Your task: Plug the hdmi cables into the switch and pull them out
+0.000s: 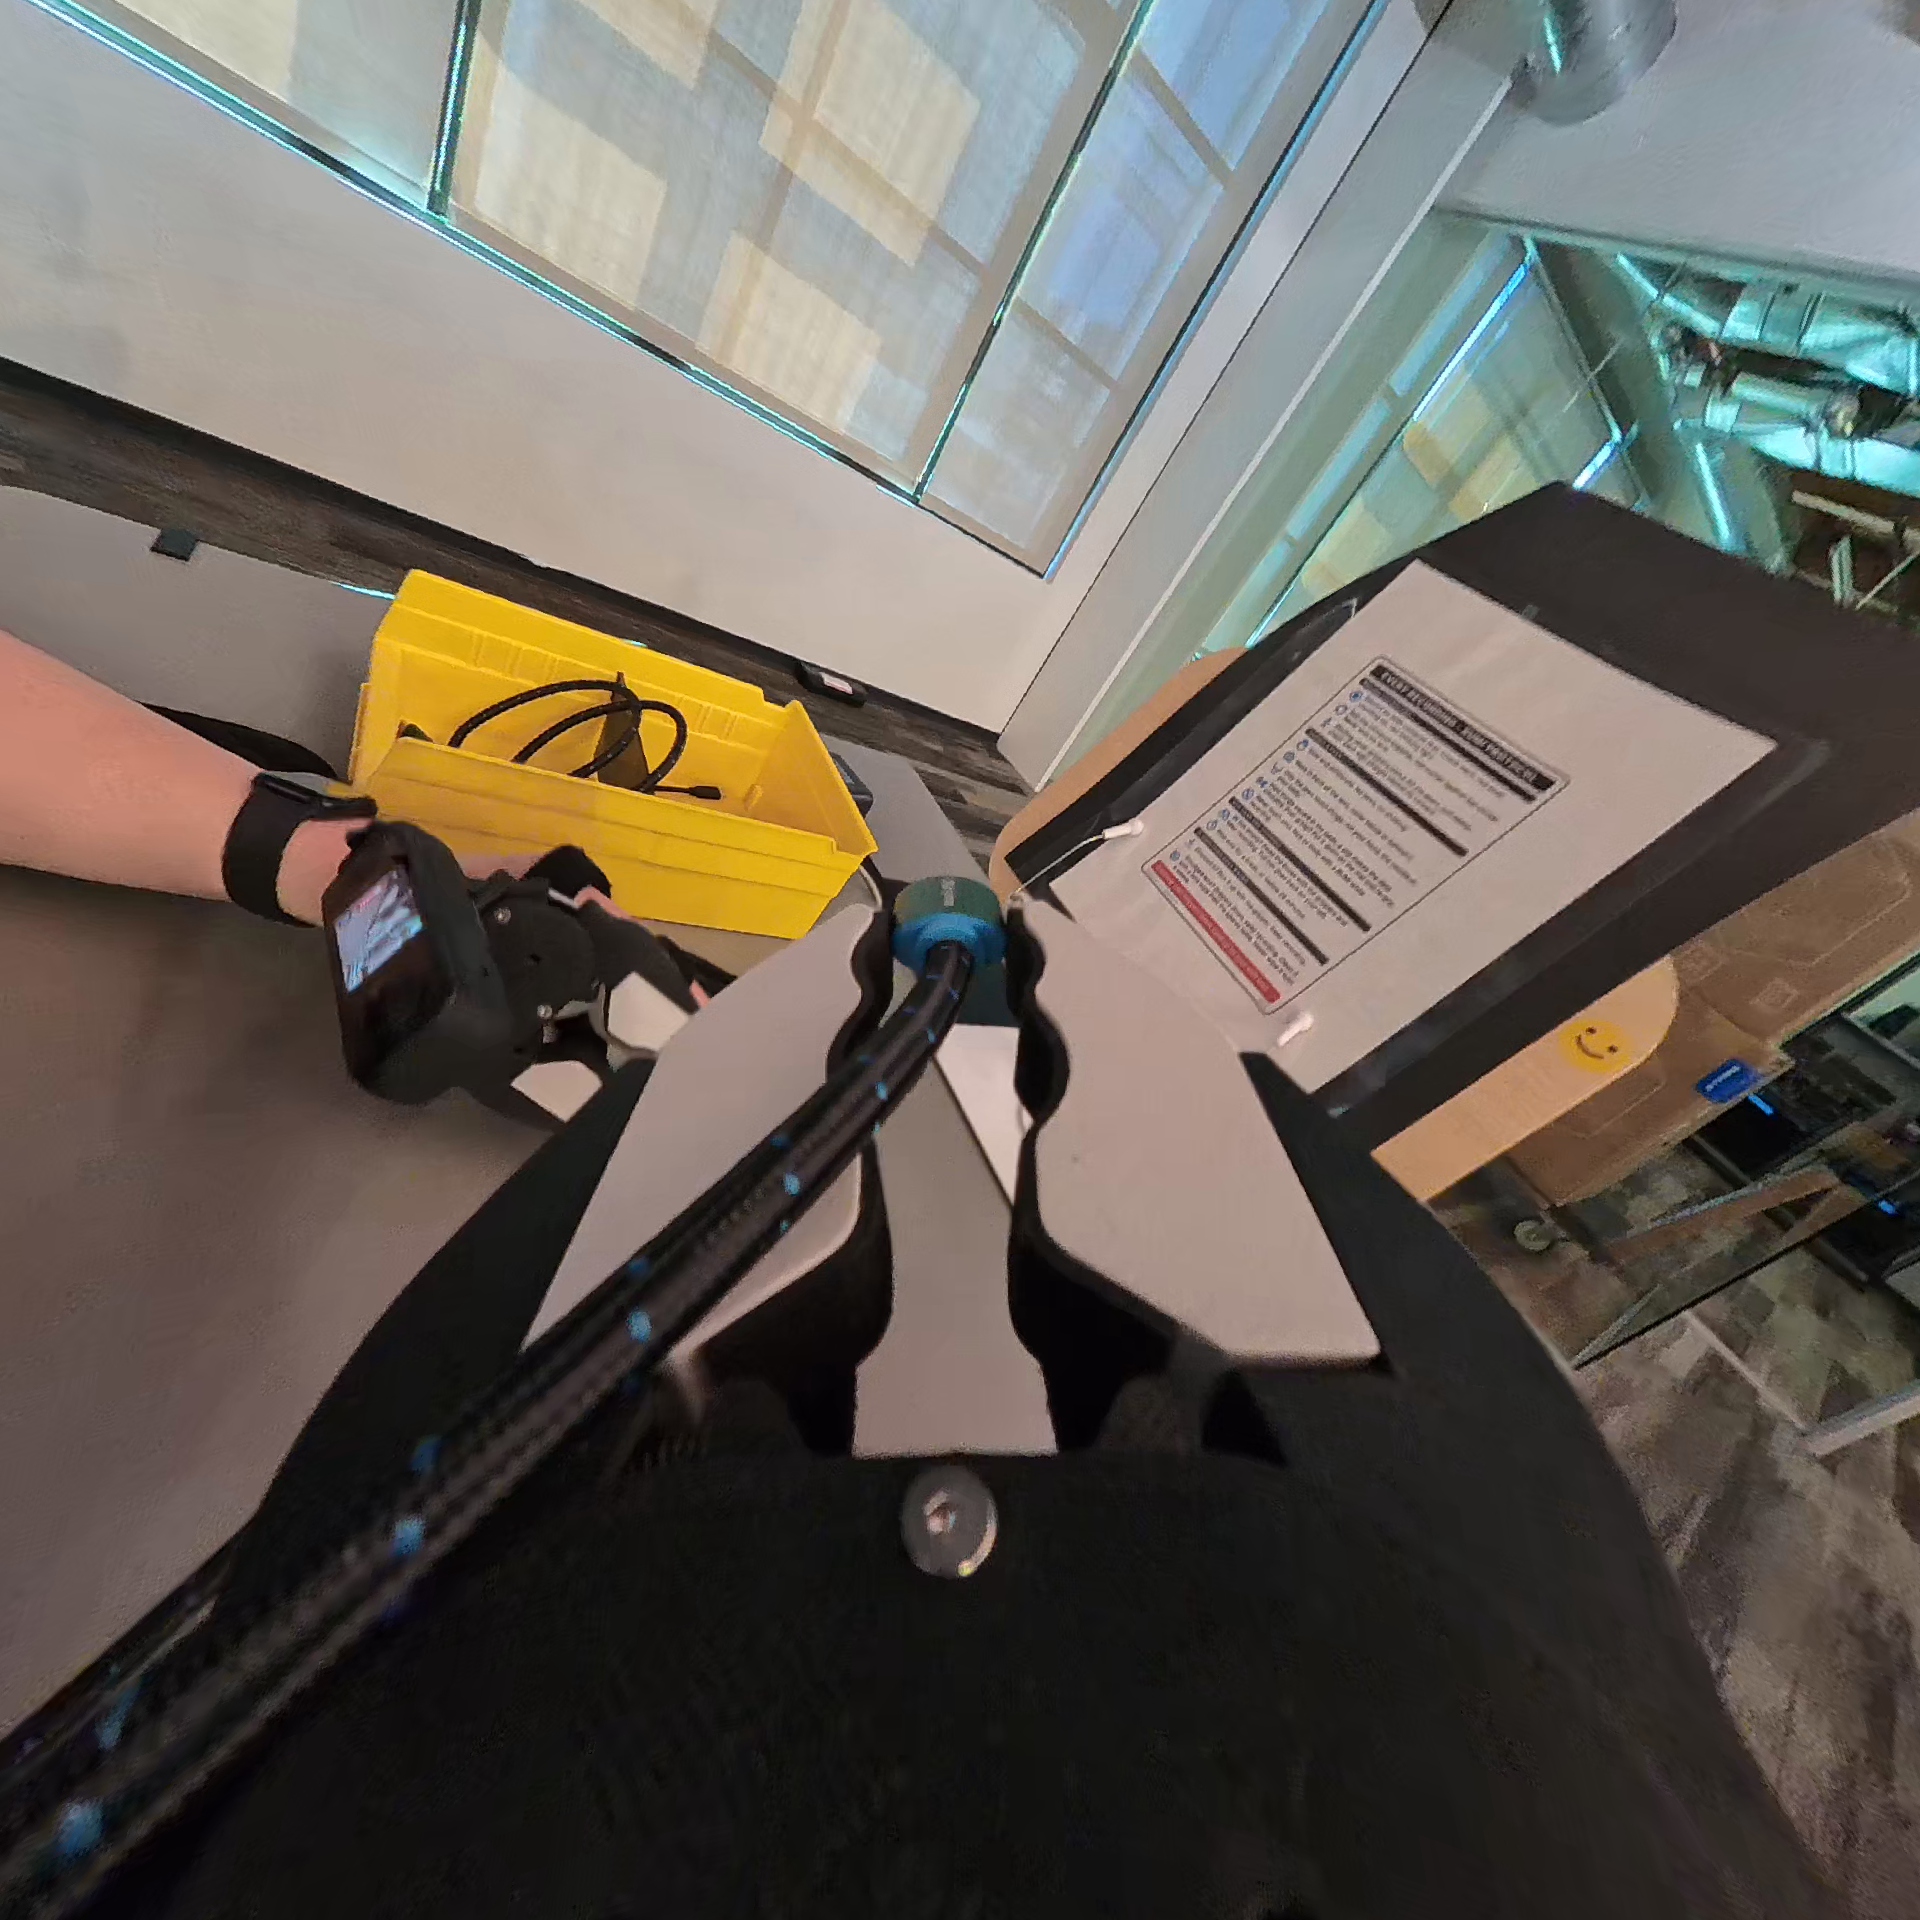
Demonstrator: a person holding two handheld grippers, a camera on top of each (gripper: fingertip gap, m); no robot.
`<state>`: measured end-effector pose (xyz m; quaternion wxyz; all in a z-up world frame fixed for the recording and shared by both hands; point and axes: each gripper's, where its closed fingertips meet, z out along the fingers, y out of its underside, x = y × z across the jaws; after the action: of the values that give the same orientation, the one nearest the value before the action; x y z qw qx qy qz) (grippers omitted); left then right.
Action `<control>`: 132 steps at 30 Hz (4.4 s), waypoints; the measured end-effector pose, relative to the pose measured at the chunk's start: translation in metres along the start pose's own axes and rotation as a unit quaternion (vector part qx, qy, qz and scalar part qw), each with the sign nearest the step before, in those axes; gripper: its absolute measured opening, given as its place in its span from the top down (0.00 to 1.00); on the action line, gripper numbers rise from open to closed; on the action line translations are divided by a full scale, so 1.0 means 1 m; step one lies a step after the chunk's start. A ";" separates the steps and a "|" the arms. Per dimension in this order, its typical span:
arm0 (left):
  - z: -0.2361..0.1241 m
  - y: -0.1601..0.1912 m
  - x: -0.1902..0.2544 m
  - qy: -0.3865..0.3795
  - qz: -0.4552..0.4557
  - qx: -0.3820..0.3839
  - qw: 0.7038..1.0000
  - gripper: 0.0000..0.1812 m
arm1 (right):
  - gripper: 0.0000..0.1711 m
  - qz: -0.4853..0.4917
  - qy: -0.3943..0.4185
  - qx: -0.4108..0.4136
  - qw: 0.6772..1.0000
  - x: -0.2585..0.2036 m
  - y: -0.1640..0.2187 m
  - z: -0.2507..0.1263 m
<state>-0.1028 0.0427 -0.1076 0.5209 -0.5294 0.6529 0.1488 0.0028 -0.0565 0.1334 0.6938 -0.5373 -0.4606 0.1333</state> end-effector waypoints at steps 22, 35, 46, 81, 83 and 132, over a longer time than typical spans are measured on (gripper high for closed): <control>-0.094 -0.029 -0.085 -0.162 -0.086 0.149 0.972 0.89 | 0.88 0.194 -0.070 -0.020 0.978 -0.075 0.042 0.103; -0.098 -0.029 -0.086 -0.179 -0.058 0.149 0.971 0.89 | 0.88 0.255 -0.081 -0.031 0.963 -0.083 0.059 0.114; -0.098 -0.032 -0.082 -0.176 -0.038 0.153 0.972 0.90 | 0.88 0.285 -0.099 -0.043 0.953 -0.088 0.066 0.118; -0.103 -0.039 -0.074 -0.201 0.017 0.152 0.968 0.89 | 0.88 0.303 -0.143 -0.034 0.942 -0.098 0.066 0.115; -0.101 -0.039 -0.074 -0.199 0.006 0.145 0.969 0.88 | 0.88 0.281 -0.137 -0.043 0.949 -0.102 0.064 0.117; -0.107 -0.037 -0.073 -0.180 -0.006 0.107 0.978 0.90 | 0.87 0.238 -0.129 -0.057 0.961 -0.117 0.058 0.120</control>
<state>-0.1351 -0.0127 0.0107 0.6845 -0.4387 0.5574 0.1682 -0.1363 -0.0386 0.0245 0.5447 -0.6485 -0.4117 0.3365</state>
